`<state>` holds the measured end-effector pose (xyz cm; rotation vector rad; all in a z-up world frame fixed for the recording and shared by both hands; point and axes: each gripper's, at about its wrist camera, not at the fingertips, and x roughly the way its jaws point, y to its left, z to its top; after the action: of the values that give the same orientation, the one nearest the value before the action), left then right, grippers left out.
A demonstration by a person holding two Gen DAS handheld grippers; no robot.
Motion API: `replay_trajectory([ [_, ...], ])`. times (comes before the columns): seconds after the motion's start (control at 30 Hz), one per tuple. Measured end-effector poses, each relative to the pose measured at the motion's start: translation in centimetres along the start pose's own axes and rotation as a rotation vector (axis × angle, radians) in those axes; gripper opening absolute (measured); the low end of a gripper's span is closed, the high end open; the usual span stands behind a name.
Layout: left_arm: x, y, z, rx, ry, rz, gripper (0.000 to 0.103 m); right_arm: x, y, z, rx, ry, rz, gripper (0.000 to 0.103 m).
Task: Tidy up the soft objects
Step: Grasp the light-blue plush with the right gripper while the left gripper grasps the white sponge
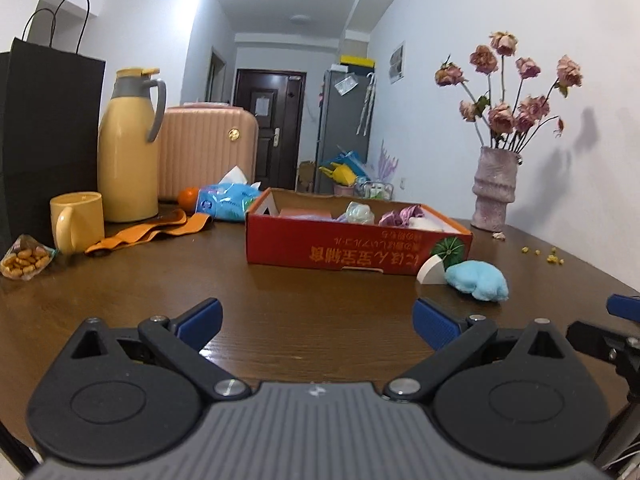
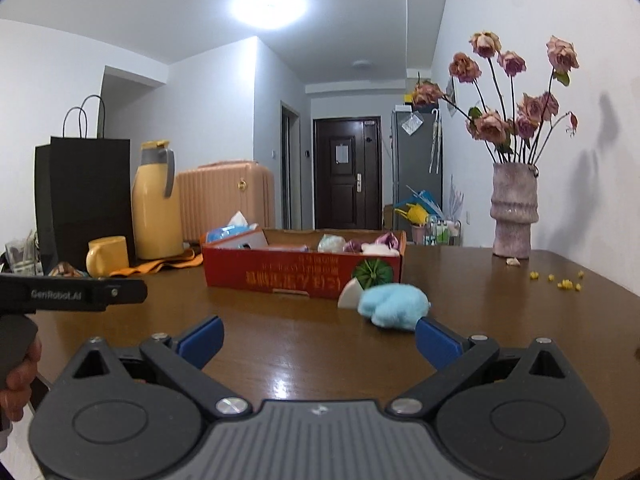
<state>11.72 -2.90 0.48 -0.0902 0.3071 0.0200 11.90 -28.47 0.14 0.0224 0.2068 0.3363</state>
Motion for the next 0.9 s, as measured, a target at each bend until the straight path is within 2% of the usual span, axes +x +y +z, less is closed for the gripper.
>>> replay_trajectory([
  [0.2, 1.2, -0.6, 0.5, 0.015, 0.009, 0.001, 0.103, 0.9, -1.3, 0.6, 0.041, -0.013, -0.016, 0.102],
  [0.4, 4.2, -1.6, 1.3, 0.028, 0.067, 0.009, 0.103, 5.0, -3.9, 2.0, 0.070, 0.079, -0.081, 0.101],
  [0.53, 6.8, -2.8, 2.4, 0.051, 0.092, 0.008, 0.103, 9.3, -6.0, 3.4, 0.072, 0.166, -0.067, 0.101],
  [0.67, 9.9, -3.8, 3.5, 0.052, 0.108, 0.007, 0.103, 14.2, -7.0, 4.5, 0.023, 0.225, -0.041, 0.101],
  [0.83, 14.2, -5.3, 4.3, 0.059, 0.148, 0.006, 0.103, 20.3, -7.9, 4.7, -0.009, 0.297, -0.040, 0.100],
  [0.87, 15.0, -5.7, 4.4, 0.066, 0.158, 0.002, 0.103, 21.2, -8.1, 4.5, -0.008, 0.314, -0.042, 0.099],
  [0.9, 15.5, -6.1, 4.4, 0.073, 0.162, -0.005, 0.103, 21.9, -8.4, 4.3, 0.001, 0.328, -0.039, 0.094],
])
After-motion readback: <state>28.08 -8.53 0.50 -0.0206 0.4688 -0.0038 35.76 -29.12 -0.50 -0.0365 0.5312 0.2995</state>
